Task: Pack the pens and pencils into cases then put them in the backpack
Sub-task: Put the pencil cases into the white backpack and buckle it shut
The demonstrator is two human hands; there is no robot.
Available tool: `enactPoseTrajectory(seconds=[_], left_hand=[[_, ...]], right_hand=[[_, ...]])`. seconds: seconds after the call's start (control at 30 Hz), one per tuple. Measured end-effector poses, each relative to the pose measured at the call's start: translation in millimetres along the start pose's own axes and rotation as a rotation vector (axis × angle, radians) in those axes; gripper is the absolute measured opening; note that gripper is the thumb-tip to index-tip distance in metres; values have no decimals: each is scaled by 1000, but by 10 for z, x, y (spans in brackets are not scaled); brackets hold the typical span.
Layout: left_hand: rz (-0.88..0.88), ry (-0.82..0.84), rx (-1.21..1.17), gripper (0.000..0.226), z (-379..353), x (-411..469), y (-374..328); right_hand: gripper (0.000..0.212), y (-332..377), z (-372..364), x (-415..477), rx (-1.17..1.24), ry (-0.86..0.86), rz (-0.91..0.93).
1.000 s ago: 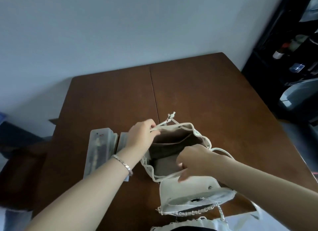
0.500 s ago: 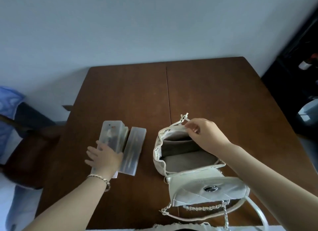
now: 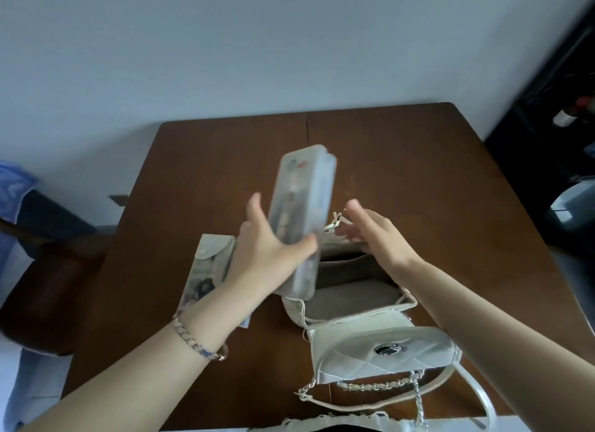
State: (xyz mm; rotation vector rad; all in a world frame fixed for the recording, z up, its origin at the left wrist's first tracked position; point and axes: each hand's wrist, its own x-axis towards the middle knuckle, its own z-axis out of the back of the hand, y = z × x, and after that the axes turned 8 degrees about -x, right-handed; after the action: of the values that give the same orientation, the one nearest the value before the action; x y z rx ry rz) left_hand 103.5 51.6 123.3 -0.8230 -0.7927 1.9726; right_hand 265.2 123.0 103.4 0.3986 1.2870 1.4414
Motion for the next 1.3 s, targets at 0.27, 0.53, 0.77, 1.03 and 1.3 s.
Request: enactPoseTrajectory(seconds=[0.27, 0.53, 0.77, 1.03, 1.3], left_hand=[[-477, 221, 110, 48, -460, -271, -87], [-186, 332, 400, 44, -385, -24, 541], [-175, 435, 6, 57, -318, -60, 575], [-267, 497, 53, 82, -340, -119, 456], [-174, 484, 14, 90, -504, -142, 643]], right_hand=[[25, -205, 266, -106, 542, -128, -165], [38, -367, 245, -237, 459, -144, 313], [51, -557, 77, -253, -660, 89, 657], [50, -543, -187, -33, -1387, 249, 436], [46, -788, -823, 170, -1588, 271, 219]])
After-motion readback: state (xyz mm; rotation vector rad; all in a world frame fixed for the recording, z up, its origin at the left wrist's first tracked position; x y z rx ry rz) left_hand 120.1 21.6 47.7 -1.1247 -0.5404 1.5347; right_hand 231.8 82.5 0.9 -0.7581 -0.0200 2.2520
